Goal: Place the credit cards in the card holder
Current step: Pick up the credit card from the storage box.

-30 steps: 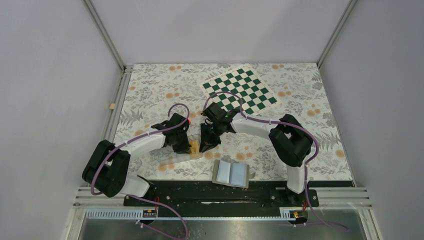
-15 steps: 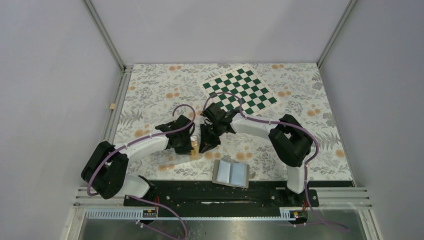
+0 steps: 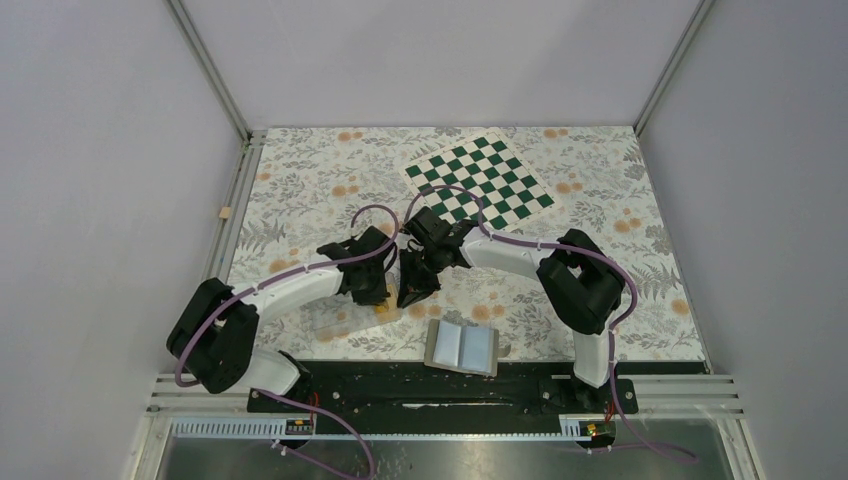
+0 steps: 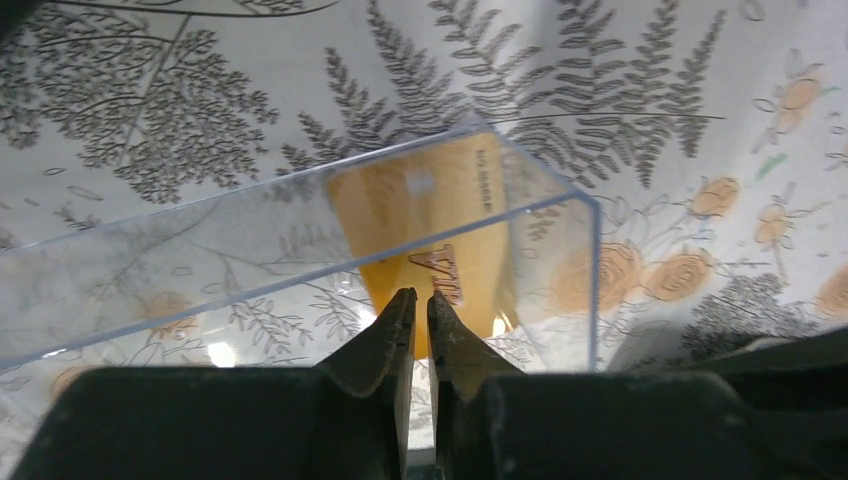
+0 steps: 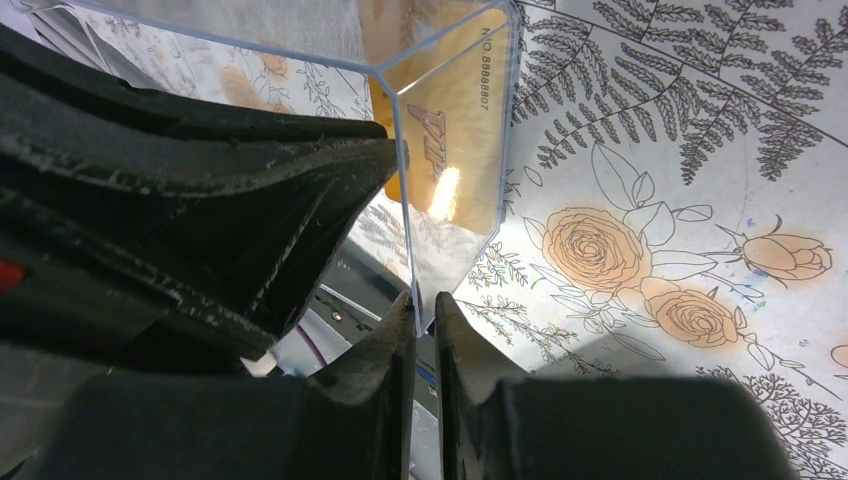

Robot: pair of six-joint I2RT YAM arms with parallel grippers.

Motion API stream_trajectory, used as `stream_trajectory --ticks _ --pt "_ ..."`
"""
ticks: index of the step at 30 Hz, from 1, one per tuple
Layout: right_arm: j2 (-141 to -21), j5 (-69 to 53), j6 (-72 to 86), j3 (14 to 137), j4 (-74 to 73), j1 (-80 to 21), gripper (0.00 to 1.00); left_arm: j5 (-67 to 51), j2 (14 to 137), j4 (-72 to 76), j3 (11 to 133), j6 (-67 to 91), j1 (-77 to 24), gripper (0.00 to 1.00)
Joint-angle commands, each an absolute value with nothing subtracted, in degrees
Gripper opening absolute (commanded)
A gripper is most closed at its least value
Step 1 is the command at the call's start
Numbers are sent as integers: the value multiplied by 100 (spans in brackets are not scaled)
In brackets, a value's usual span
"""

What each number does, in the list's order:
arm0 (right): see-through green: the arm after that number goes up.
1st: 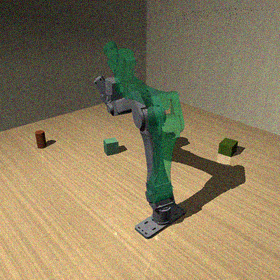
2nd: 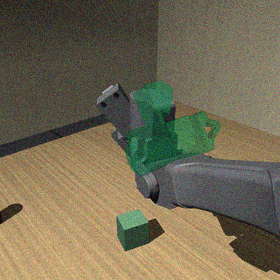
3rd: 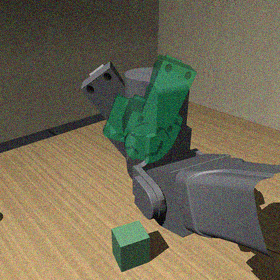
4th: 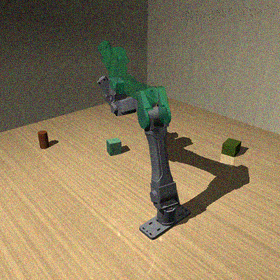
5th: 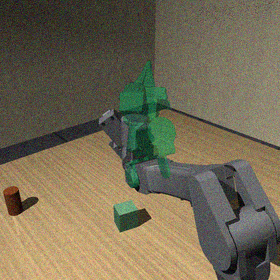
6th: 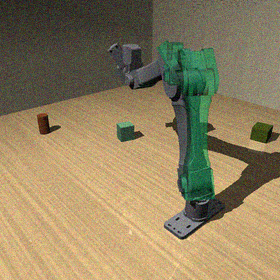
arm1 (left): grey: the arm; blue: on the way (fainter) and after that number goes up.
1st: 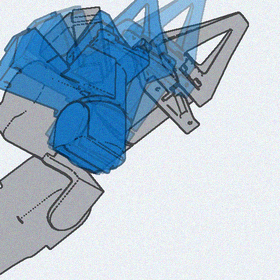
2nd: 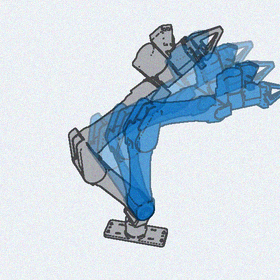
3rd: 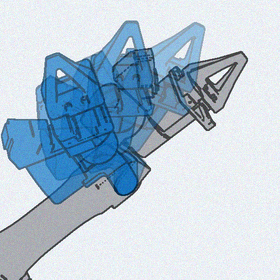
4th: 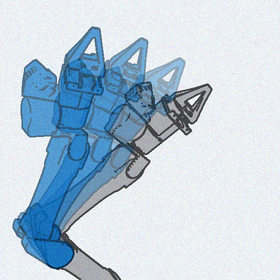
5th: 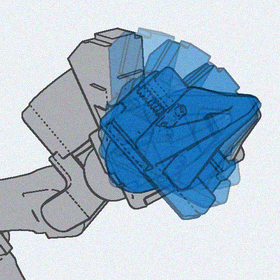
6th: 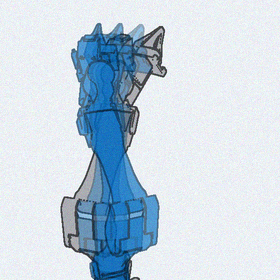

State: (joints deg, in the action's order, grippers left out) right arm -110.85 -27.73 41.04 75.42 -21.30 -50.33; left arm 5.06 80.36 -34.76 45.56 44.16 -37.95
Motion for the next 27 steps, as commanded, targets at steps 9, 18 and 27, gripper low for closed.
stream_trajectory --ticks 9,18,27 --pt "-10947 -2955 4121 7640 -2003 -5098 15 768 8197 -3556 4343 4623 -3670 24" --pt "-10953 -2978 4117 7627 -1997 -5099 15 361 8432 -3152 4208 4606 -3669 11" --pt "-10977 -3005 4118 7625 -1987 -5106 15 26 7803 -2801 4202 4774 -3667 0"
